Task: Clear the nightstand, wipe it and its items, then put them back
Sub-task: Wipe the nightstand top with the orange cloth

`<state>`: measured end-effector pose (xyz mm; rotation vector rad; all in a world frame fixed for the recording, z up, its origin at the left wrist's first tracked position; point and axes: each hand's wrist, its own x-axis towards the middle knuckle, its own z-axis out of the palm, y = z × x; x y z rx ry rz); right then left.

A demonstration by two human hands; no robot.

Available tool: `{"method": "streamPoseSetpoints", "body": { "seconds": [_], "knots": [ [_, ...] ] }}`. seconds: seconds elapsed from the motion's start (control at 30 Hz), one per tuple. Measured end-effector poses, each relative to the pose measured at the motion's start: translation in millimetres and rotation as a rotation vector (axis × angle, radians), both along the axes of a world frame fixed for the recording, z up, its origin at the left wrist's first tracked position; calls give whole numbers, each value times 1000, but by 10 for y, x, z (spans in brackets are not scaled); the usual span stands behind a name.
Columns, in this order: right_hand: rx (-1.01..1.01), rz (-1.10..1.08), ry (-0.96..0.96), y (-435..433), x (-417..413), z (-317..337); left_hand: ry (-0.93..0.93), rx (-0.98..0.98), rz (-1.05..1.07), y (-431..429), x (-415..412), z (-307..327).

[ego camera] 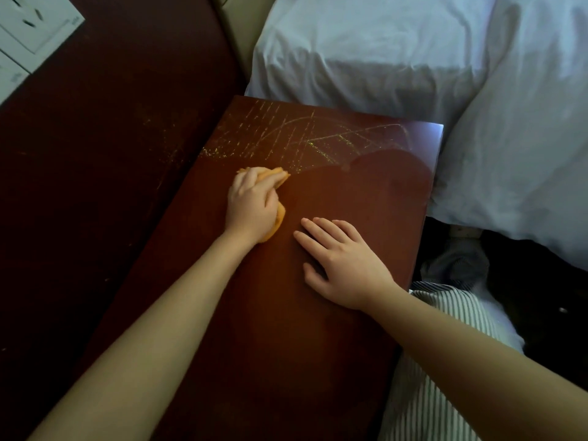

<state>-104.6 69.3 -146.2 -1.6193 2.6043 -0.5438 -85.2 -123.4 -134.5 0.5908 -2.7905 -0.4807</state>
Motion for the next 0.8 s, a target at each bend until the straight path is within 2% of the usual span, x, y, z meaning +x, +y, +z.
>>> {"method": "streamPoseSetpoints", "body": {
  "seconds": [0.1, 0.17, 0.4, 0.53, 0.7, 0.8],
  "knots": [
    [14, 7, -19, 4, 0, 3, -3, 22, -157, -28, 263, 17],
    [24, 12, -21, 8, -7, 3, -12, 1, -162, -87, 379, 22],
    [5, 1, -12, 7, 3, -3, 4, 12, 366, -14, -25, -11],
    [-76, 27, -32, 33, 8, 33, -8, 22, 234, 176, -137, -36],
    [-165, 22, -34, 82, 6, 66, -42, 52, -58, 172, 273, 47],
    [-312, 31, -65, 170, 4, 79, -61, 51, -68, 71, 522, 71]
  ]
}}
